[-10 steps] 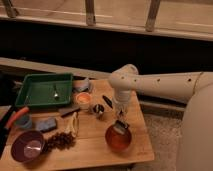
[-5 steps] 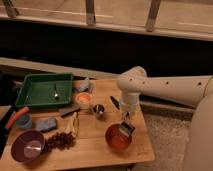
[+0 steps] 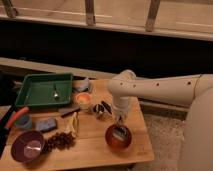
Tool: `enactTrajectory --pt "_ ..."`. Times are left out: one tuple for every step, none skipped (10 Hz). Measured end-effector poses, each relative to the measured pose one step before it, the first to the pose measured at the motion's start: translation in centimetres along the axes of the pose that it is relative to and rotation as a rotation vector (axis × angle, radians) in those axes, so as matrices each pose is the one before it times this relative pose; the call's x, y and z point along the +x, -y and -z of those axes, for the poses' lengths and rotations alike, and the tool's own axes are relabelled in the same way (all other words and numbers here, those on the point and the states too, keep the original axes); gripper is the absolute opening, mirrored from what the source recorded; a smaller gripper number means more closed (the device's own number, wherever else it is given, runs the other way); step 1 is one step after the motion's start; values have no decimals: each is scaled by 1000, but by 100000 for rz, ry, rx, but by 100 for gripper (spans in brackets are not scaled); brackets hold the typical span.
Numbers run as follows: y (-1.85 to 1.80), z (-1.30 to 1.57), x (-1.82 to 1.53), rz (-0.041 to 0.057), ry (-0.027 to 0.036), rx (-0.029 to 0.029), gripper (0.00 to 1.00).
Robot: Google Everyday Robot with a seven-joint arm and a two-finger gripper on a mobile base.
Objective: Wipe red bowl with brush
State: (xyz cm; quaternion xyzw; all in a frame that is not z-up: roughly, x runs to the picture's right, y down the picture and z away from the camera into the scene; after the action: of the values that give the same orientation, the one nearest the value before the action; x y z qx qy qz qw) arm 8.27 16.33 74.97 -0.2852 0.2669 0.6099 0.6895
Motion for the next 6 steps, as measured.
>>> enactTrajectory --pt "-629 70 -510 1691 530 315 0" --pt "-1152 170 -764 2112 678 -195 0" --pt "-83 203 -484 108 619 57 0" --pt "767 239 -572 -1025 962 977 0" --pt "828 236 -466 -1835 659 727 0" --pt "445 174 -211 -1517 531 398 0"
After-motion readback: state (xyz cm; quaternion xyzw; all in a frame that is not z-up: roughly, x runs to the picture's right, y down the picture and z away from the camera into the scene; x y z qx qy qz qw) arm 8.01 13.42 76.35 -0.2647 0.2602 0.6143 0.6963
